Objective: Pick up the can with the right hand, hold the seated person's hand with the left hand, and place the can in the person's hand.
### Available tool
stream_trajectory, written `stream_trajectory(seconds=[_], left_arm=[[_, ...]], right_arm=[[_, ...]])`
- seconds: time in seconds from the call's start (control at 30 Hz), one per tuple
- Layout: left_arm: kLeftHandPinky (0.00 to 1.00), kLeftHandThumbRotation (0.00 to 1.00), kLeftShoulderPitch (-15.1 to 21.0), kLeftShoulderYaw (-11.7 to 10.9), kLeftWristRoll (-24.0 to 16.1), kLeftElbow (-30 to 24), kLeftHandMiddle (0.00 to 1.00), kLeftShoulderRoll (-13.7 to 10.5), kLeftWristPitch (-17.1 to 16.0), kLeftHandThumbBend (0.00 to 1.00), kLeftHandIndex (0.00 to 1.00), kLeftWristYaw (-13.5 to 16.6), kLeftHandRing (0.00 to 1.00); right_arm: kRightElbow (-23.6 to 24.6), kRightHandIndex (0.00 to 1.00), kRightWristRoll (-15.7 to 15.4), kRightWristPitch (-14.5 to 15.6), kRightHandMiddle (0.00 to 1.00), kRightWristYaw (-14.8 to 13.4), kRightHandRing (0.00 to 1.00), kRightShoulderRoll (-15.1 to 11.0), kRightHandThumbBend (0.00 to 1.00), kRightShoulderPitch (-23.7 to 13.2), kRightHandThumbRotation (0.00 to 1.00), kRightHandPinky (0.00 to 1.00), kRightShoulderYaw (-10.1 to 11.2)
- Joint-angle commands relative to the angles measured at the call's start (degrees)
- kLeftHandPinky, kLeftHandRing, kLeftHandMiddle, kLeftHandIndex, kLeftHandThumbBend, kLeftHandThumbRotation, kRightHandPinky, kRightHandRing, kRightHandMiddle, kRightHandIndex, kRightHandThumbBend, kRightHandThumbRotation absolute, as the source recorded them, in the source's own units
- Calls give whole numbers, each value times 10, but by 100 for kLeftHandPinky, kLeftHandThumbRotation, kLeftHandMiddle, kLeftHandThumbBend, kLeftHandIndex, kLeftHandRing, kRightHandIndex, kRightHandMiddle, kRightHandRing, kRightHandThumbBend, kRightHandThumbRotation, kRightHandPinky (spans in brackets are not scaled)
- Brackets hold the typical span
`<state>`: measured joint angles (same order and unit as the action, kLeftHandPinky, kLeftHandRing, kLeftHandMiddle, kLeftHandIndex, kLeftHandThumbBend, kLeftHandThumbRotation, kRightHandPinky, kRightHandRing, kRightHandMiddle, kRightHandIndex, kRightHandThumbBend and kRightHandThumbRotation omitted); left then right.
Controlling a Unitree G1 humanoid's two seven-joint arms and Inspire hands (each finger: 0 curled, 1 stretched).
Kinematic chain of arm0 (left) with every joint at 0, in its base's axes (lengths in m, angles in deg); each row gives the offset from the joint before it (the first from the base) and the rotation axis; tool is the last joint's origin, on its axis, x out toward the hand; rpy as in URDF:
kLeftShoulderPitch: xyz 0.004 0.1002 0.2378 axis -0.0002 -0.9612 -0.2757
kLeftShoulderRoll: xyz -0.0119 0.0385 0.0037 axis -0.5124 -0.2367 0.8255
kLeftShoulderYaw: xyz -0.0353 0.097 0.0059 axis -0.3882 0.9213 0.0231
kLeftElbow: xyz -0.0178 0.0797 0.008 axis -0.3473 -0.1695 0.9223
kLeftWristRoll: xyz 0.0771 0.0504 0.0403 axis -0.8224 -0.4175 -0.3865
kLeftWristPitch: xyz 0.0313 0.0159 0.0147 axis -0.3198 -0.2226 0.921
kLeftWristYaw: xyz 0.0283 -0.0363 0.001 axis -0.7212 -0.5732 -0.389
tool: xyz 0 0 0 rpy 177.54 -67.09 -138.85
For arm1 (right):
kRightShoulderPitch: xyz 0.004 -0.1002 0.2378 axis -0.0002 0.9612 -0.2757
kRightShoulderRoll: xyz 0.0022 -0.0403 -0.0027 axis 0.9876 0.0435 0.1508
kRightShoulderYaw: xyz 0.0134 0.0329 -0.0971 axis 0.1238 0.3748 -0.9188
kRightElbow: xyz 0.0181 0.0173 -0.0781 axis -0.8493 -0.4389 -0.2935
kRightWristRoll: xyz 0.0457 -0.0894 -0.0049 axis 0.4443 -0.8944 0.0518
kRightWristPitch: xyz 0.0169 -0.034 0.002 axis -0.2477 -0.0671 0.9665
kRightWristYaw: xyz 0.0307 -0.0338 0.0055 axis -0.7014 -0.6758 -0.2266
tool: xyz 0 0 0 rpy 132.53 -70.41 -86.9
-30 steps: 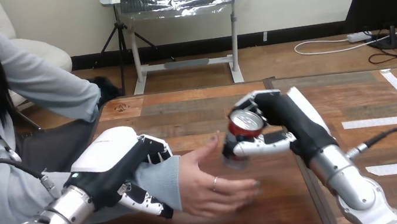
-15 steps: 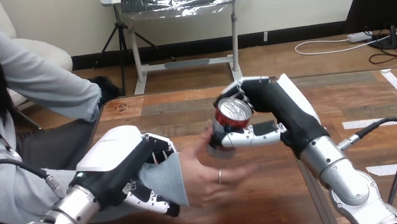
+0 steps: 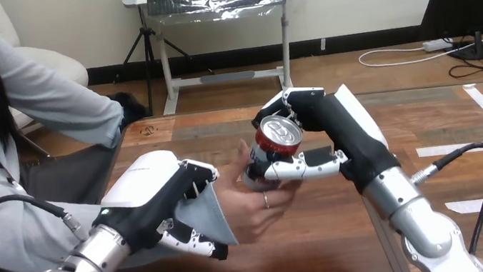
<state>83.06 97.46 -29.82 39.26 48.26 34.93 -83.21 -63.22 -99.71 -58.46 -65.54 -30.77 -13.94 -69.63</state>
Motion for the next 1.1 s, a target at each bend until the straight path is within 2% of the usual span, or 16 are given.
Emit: stream_trajectory(seconds=[0.0,0.33,0.73,1.07], left_arm=[[33,12,59,-7,10,-12,45,26,-25,87,48,15,39],[34,13,57,-9,12,-10,46,28,-28,87,49,14,39],[34,14,55,-13,14,-7,46,29,-34,88,49,14,39],[33,14,51,-15,16,-10,45,27,-35,88,49,10,39]], right_arm=[[68,51,12,8,50,10,35,8,80,-3,0,30,-6],[111,51,25,23,50,26,37,12,80,21,0,32,-11],[127,51,38,28,48,43,36,16,79,36,0,31,-15],[128,51,36,26,48,41,37,17,78,42,0,32,-18]])
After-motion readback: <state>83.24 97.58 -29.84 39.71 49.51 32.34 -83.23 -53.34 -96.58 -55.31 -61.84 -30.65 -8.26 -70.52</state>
